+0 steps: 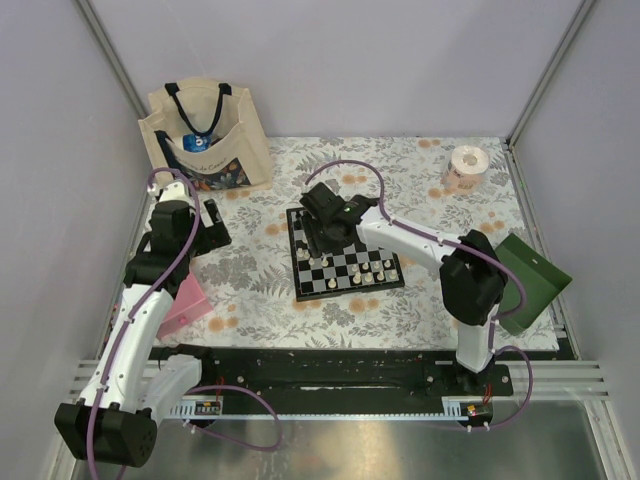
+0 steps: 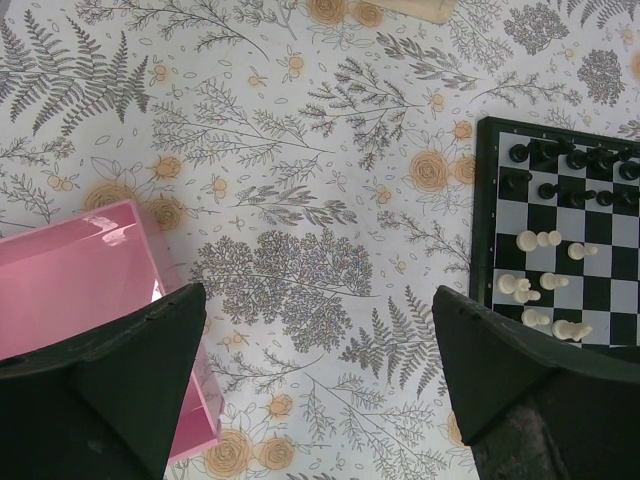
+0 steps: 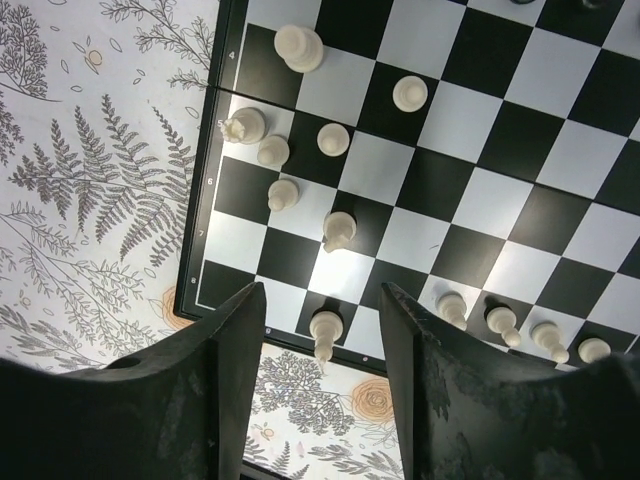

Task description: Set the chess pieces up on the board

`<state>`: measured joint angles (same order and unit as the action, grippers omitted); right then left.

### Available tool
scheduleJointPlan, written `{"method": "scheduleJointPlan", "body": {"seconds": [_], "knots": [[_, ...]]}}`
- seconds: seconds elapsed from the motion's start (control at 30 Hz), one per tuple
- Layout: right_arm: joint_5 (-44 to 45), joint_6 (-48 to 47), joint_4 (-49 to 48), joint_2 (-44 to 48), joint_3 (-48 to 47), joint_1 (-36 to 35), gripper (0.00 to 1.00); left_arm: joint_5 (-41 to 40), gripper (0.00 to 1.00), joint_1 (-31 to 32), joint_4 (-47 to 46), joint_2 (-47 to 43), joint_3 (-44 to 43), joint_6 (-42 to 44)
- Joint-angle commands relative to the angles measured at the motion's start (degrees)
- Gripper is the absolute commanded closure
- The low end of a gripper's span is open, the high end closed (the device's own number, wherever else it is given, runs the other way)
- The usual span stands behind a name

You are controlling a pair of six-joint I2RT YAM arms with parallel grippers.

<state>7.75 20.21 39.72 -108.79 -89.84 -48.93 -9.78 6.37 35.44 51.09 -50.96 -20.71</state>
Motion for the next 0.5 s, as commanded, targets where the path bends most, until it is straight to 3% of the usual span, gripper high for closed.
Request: {"method": "scheduleJointPlan", "body": {"seconds": [0.0, 0.47], "knots": [[-1.77, 3.34, 0.88, -0.63, -1.3, 1.55, 0.43, 1.61, 0.01, -0.13, -1.78, -1.17, -0.28, 0.93], [-2.83, 6.25, 0.71, -4.5, -0.33, 1.82, 0.48, 1.87, 0.01, -0.13, -1.87, -1.34, 0.07, 1.11]]}}
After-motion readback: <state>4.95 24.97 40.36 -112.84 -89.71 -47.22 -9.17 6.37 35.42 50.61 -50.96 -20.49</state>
